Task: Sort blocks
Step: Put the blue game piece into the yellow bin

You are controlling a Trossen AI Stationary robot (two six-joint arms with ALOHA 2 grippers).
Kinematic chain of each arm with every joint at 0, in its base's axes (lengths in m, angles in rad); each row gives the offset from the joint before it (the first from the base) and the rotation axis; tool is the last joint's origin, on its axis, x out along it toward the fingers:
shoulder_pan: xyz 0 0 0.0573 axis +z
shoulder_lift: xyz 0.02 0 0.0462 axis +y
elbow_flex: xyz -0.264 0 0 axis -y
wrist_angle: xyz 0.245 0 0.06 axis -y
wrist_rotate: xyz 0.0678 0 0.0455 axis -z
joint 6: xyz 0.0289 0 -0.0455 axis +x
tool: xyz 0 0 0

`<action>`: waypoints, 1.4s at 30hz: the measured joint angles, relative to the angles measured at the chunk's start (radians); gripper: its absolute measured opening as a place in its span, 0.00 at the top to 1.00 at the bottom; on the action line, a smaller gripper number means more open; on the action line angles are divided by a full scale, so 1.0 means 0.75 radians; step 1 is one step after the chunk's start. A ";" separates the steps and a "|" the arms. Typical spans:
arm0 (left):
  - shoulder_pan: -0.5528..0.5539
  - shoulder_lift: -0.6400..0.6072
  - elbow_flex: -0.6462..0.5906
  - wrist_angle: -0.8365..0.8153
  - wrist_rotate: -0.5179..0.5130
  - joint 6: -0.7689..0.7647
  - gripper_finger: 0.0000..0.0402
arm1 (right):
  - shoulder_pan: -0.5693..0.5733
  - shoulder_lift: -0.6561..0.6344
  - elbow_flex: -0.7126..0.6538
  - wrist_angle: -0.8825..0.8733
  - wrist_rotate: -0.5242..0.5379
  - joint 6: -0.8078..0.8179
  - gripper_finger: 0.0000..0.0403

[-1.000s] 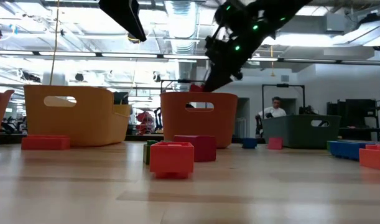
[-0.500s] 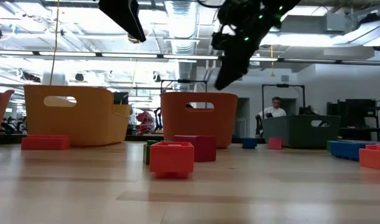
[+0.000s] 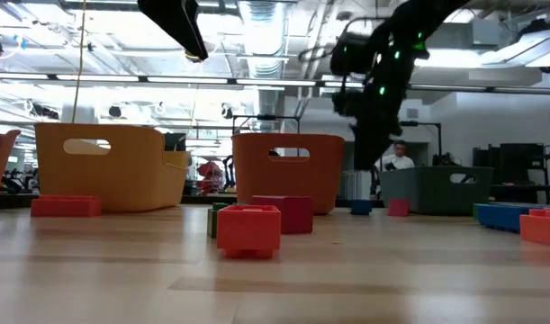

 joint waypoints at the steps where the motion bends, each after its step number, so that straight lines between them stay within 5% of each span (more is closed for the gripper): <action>1: 0.000 0.000 0.000 -0.003 0.000 -0.003 0.45 | 0.001 0.017 -0.004 -0.006 0.002 -0.006 0.44; 15: -0.003 0.000 0.000 -0.014 0.003 -0.018 0.45 | 0.063 0.142 -0.017 0.093 -0.010 -0.239 0.44; 21: -0.003 0.000 0.000 -0.014 0.004 -0.018 0.45 | 0.097 0.203 -0.016 0.123 0.090 -0.278 0.44; 42: -0.006 0.000 0.000 -0.044 0.004 -0.049 0.45 | 0.370 0.047 -0.017 -0.092 0.059 -0.105 0.45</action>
